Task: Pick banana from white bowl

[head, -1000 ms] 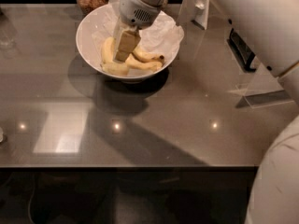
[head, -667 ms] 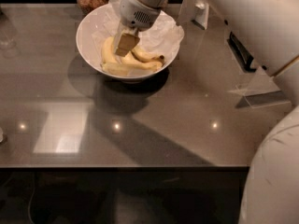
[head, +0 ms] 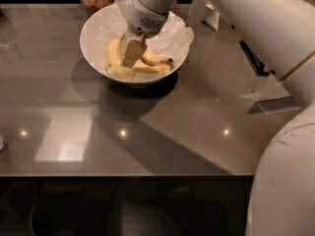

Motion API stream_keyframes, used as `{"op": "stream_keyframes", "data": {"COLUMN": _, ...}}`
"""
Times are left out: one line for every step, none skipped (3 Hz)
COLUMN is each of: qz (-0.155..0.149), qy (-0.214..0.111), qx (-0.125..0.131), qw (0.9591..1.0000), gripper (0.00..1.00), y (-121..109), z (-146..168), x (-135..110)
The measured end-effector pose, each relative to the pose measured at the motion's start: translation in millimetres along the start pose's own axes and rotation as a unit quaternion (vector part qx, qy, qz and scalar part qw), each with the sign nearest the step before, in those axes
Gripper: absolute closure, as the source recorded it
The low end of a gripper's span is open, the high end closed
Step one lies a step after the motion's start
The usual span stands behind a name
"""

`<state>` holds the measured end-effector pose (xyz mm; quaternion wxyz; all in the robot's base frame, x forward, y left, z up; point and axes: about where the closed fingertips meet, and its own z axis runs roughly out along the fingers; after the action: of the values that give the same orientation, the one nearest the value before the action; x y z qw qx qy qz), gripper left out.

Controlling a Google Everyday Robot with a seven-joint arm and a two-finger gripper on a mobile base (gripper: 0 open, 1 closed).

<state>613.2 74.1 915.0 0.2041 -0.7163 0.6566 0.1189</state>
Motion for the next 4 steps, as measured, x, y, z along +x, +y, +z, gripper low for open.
{"op": "stream_keyframes", "data": {"qz": 0.005, "qy": 0.000, "qx": -0.005, "qw": 1.0000, "gripper": 0.47, "y": 2.4, "z": 2.9, "x": 1.5}}
{"op": "stream_keyframes", "data": {"qz": 0.009, "qy": 0.001, "qx": -0.009, "qw": 0.9999, "gripper": 0.49, "y": 3.8, "z": 5.4, "x": 3.6}}
{"op": "stream_keyframes", "data": {"qz": 0.017, "qy": 0.003, "qx": -0.013, "qw": 0.9998, "gripper": 0.50, "y": 5.3, "z": 9.7, "x": 8.6}}
{"op": "stream_keyframes", "data": {"qz": 0.023, "qy": 0.005, "qx": -0.018, "qw": 0.9996, "gripper": 0.49, "y": 6.0, "z": 15.0, "x": 13.0}}
